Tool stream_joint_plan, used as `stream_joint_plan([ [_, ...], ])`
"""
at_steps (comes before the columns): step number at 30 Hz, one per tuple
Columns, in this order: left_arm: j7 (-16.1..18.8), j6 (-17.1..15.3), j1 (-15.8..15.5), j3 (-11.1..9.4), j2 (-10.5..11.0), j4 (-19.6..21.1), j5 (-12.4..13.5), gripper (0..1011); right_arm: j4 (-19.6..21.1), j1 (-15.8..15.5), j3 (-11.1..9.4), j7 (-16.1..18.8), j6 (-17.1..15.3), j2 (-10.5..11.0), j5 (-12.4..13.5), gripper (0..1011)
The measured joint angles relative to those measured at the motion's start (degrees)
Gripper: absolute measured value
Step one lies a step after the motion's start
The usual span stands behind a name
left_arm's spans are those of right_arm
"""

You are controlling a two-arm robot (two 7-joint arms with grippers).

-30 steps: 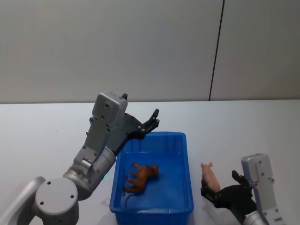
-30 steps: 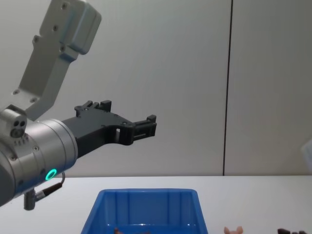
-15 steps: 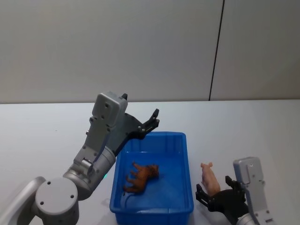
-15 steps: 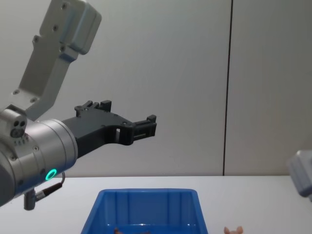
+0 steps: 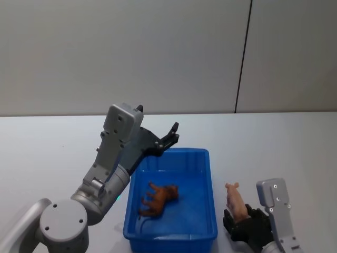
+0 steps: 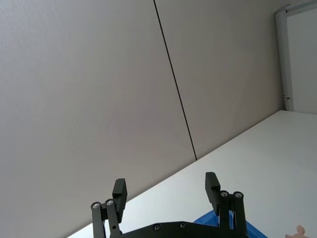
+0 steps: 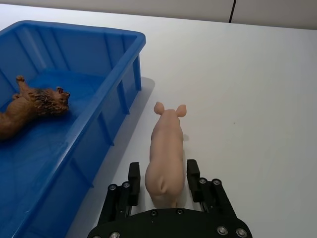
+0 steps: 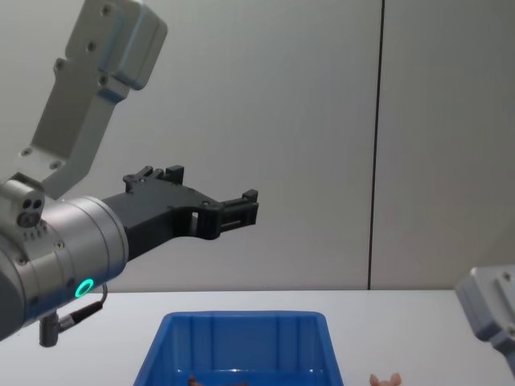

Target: Pick up the two dolls from the table and place them into the box.

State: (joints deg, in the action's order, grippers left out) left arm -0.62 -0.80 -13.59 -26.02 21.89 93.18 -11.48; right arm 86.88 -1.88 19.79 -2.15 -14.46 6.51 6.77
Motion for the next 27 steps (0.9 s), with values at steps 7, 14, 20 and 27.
stream_joint_plan([
  [7, 0.0, 0.0, 0.0, 0.0, 0.0, 0.0, 0.0, 1001, -0.32, 0.17, 0.16, -0.08, 0.24, -0.35, -0.72, 395],
  [14, 0.0, 0.0, 0.0, 0.0, 0.0, 0.0, 0.0, 1001, 0.47, -0.04, 0.43, -0.25, 2.29, -0.42, -2.75, 364],
  [20, 0.0, 0.0, 0.0, 0.0, 0.0, 0.0, 0.0, 1001, 2.16, -0.42, 0.61, -0.35, 4.61, -0.25, -4.85, 364],
  [27, 0.0, 0.0, 0.0, 0.0, 0.0, 0.0, 0.0, 1001, 4.43, -0.52, 0.62, 0.9, 7.54, 0.13, -6.59, 364],
])
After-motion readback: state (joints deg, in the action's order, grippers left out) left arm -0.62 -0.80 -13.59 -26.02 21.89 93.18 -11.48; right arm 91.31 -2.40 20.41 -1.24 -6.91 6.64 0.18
